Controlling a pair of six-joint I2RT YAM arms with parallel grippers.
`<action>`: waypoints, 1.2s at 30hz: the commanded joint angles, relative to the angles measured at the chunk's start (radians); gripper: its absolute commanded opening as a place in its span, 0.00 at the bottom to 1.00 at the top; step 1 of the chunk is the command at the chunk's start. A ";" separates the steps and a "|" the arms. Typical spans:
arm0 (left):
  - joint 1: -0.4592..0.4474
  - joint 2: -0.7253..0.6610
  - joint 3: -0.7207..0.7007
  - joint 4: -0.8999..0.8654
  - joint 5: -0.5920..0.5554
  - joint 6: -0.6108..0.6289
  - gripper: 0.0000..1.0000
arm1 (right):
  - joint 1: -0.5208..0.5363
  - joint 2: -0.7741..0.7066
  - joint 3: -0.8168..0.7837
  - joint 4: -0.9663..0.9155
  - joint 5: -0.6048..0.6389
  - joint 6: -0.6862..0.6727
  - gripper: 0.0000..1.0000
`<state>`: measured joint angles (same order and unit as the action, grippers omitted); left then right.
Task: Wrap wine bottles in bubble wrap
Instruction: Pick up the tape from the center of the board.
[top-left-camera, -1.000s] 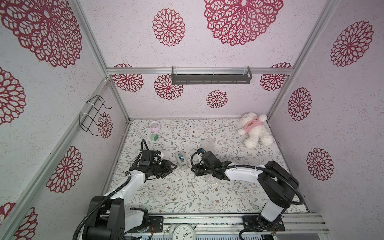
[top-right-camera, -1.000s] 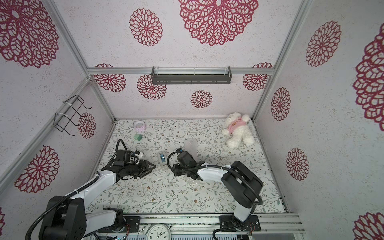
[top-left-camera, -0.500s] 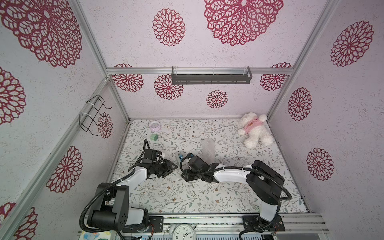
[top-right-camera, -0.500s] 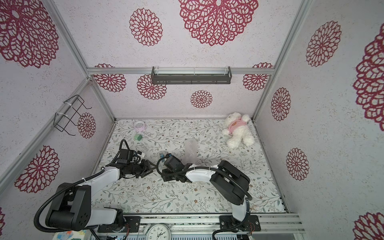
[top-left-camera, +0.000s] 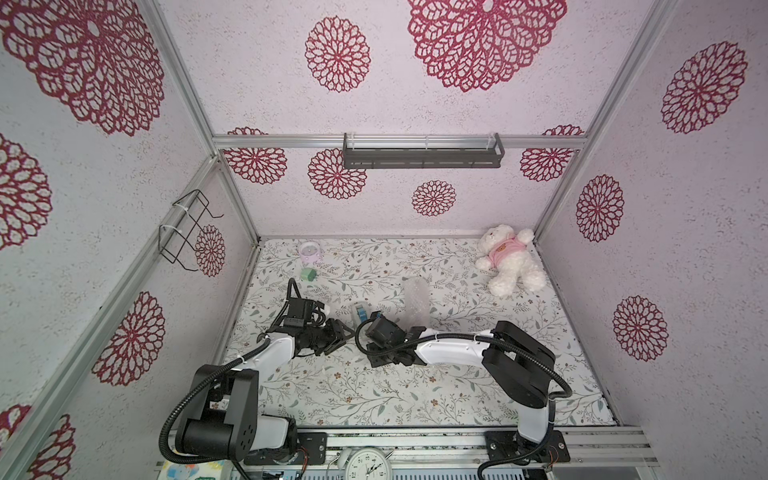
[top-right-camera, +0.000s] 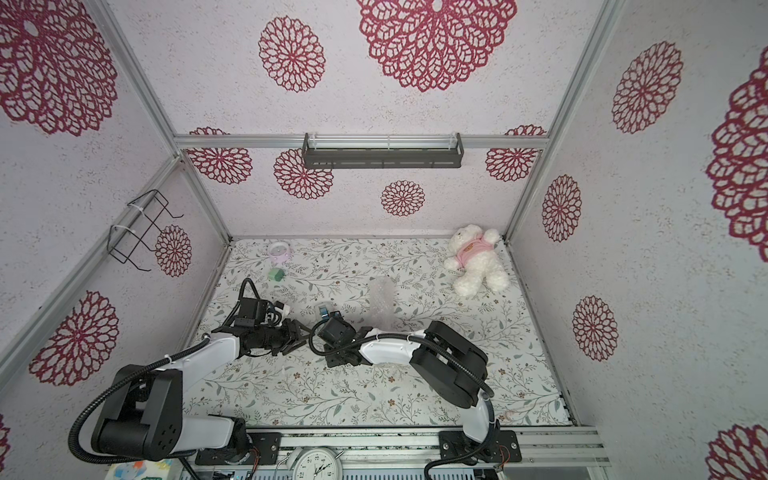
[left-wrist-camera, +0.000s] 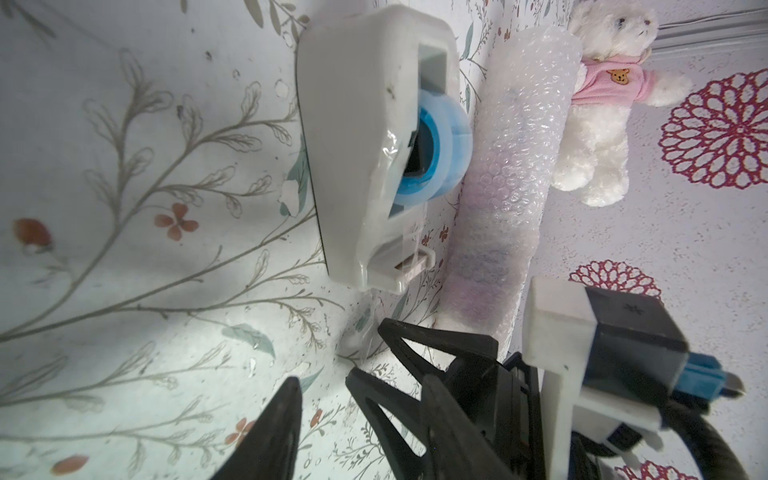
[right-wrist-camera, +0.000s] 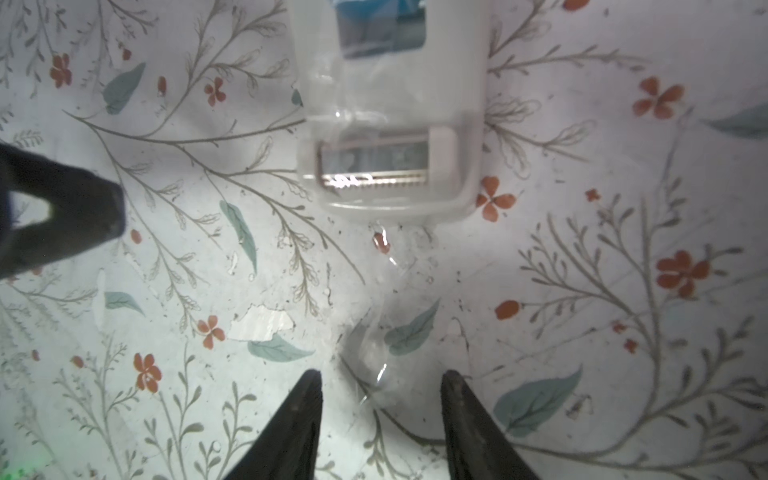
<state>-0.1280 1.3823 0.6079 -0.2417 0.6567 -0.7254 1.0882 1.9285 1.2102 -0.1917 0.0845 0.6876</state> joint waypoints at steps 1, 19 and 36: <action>0.005 -0.018 0.010 0.005 -0.005 0.020 0.49 | 0.023 0.011 0.040 -0.093 0.060 -0.027 0.46; 0.005 -0.060 -0.002 -0.011 -0.009 0.024 0.48 | 0.111 0.134 0.258 -0.422 0.335 -0.063 0.43; 0.014 -0.077 -0.011 -0.009 0.005 0.026 0.47 | 0.148 0.133 0.273 -0.451 0.429 -0.133 0.00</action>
<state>-0.1219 1.3300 0.6056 -0.2520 0.6495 -0.7139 1.2335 2.0869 1.4876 -0.5945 0.4366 0.5819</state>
